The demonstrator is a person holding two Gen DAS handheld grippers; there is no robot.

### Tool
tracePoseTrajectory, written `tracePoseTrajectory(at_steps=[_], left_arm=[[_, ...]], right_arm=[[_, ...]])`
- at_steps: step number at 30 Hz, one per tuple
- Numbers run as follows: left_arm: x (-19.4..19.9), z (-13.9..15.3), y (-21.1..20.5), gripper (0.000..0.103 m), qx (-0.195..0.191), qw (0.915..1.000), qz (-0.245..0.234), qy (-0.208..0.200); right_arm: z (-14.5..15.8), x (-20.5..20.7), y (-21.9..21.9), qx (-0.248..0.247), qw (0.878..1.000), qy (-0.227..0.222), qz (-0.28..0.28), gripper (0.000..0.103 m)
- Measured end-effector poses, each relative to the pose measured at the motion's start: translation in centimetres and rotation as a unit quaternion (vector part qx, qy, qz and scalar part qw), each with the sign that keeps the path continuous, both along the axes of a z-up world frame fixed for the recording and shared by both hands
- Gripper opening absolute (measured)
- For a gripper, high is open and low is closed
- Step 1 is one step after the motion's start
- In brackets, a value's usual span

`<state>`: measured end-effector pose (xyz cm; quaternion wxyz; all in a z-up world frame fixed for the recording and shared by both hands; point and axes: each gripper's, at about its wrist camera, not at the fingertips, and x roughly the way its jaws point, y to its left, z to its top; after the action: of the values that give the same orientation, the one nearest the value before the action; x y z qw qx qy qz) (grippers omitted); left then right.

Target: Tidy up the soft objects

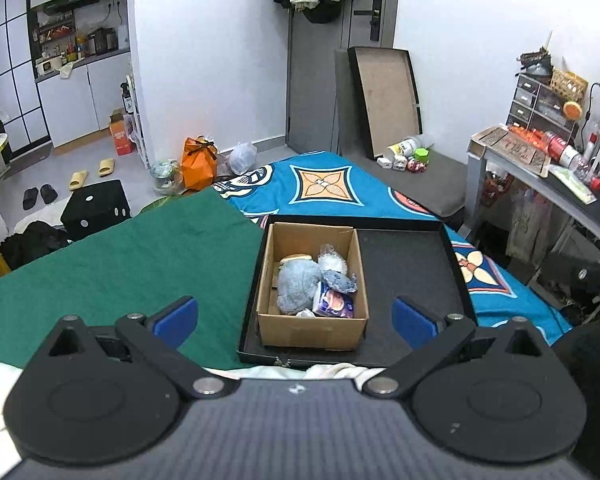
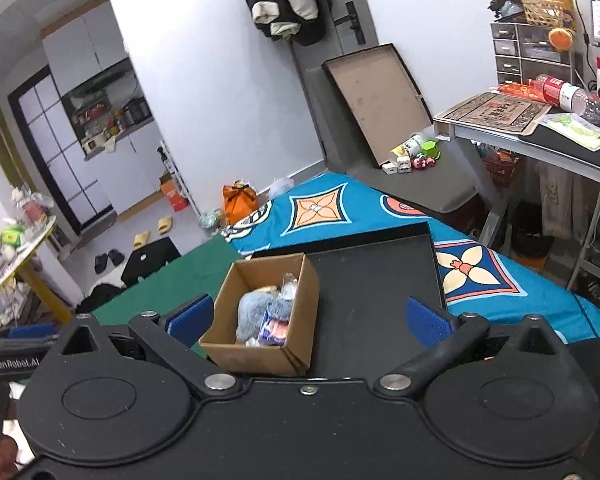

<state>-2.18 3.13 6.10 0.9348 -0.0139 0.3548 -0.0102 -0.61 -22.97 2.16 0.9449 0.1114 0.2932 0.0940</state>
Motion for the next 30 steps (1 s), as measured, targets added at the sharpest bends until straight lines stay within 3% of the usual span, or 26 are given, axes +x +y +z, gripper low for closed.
tracePoseTrajectory(at_steps=[9, 30], left_arm=[[-1.7, 0.1, -0.4, 0.103, 0.004, 1.0000, -0.004, -0.004], [-2.8, -0.1, -1.2, 0.103, 0.003, 0.9999, -0.013, -0.005]], right_arm=[[0.1, -1.8, 0.2, -0.030, 1.000, -0.005, -0.002, 0.103], [0.3, -2.5, -0.6, -0.033, 0.999, -0.003, -0.011, 0.103]])
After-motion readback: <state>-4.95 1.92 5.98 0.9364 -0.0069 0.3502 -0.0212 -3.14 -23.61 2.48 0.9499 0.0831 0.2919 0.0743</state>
